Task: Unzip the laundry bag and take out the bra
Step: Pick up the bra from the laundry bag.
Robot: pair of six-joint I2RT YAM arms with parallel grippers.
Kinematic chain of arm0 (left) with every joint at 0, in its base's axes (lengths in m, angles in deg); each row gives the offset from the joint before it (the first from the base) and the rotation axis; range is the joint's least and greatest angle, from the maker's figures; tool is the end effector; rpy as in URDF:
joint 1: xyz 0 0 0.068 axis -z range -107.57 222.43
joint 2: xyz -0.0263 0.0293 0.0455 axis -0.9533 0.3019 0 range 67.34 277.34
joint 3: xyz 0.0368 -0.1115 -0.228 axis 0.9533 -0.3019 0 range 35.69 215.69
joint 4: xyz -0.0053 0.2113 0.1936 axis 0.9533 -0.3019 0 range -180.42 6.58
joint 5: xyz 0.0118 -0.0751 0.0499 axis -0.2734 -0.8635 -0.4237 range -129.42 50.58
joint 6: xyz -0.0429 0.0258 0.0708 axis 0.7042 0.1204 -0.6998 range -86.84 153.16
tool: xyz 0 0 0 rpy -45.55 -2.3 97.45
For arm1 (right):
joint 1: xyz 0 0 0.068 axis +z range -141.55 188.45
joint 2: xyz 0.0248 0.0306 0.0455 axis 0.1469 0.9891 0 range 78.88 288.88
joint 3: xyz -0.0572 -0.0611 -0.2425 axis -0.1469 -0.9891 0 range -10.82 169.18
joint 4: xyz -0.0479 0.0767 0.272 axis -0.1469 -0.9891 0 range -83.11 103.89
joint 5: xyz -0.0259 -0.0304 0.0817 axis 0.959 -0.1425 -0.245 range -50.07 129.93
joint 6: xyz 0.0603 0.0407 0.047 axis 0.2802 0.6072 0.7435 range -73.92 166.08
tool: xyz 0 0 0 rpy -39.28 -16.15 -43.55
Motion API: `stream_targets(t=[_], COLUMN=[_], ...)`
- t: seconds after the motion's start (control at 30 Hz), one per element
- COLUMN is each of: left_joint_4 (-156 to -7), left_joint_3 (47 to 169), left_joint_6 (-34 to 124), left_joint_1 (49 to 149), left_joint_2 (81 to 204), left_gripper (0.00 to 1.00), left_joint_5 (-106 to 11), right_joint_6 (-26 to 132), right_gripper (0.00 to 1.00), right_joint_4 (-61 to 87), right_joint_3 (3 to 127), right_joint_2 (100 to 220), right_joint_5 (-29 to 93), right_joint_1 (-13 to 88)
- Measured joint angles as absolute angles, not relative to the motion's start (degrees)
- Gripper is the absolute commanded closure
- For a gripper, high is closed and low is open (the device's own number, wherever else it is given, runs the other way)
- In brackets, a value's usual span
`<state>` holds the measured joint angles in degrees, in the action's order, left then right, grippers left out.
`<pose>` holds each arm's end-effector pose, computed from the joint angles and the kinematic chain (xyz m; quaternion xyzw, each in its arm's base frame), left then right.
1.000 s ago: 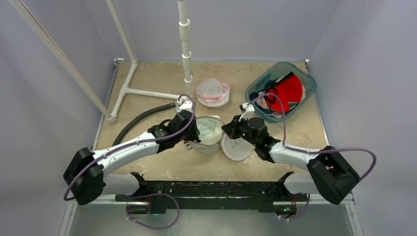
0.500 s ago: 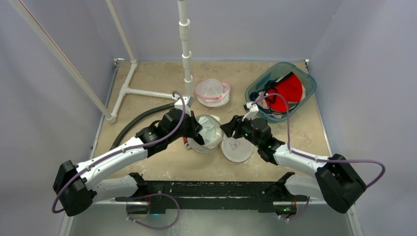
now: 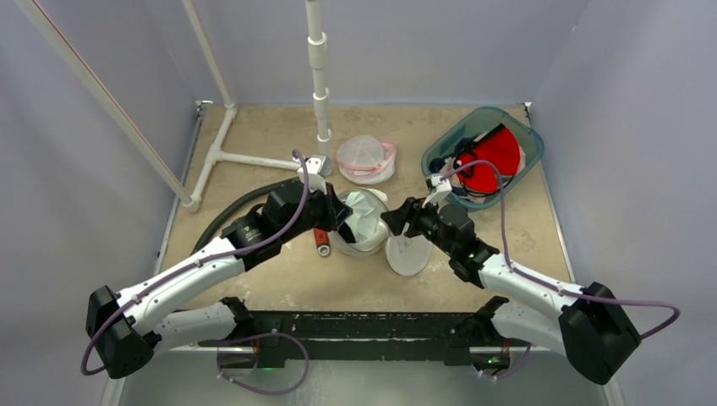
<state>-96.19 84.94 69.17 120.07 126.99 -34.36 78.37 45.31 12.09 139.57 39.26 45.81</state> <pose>0.2149 -0.2255 0.2774 0.0603 0.8321 -0.3394 0.4345 0.2381 0.1829 0.1933 -0.0368 0.7443 0.3844 0.5449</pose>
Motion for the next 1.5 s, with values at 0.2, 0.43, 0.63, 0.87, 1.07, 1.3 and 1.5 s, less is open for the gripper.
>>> stream_targets(t=[0.2, 0.43, 0.63, 0.87, 1.07, 1.3, 1.5], left_joint_4=[-96.0, -94.8, -93.2, -90.7, -86.0, -79.1, -75.3], left_joint_3=[84.8, 83.1, 82.4, 82.4, 79.6, 74.4, 72.0], left_joint_6=[67.9, 66.2, 64.4, 62.3, 60.2, 58.8, 57.9], left_joint_1=[120.1, 120.1, 120.1, 120.1, 120.1, 120.1, 120.1], left_joint_2=[126.8, 126.4, 124.4, 122.1, 120.4, 119.0, 118.0], left_gripper=[1.00, 1.00, 1.00, 1.00, 1.00, 1.00, 1.00], left_joint_5=[-36.0, -39.3, -43.6, -45.6, -45.7, -45.9, -47.8], right_joint_6=[77.9, 78.5, 79.8, 79.3, 77.3, 76.8, 74.6], right_gripper=[0.84, 0.88, 0.51, 0.33, 0.31, 0.29, 0.27], right_joint_4=[44.1, 42.6, 40.0, 34.2, 28.7, 27.1, 27.3], right_joint_3=[12.4, 12.5, 12.6, 13.8, 18.5, 19.8, 22.4], right_joint_2=[139.6, 142.6, 145.0, 139.4, 129.7, 120.6, 121.0], right_joint_5=[40.5, 42.5, 45.0, 45.4, 46.5, 42.7, 29.4], right_joint_1=[45.8, 45.8, 45.8, 45.8, 45.8, 45.8, 45.6])
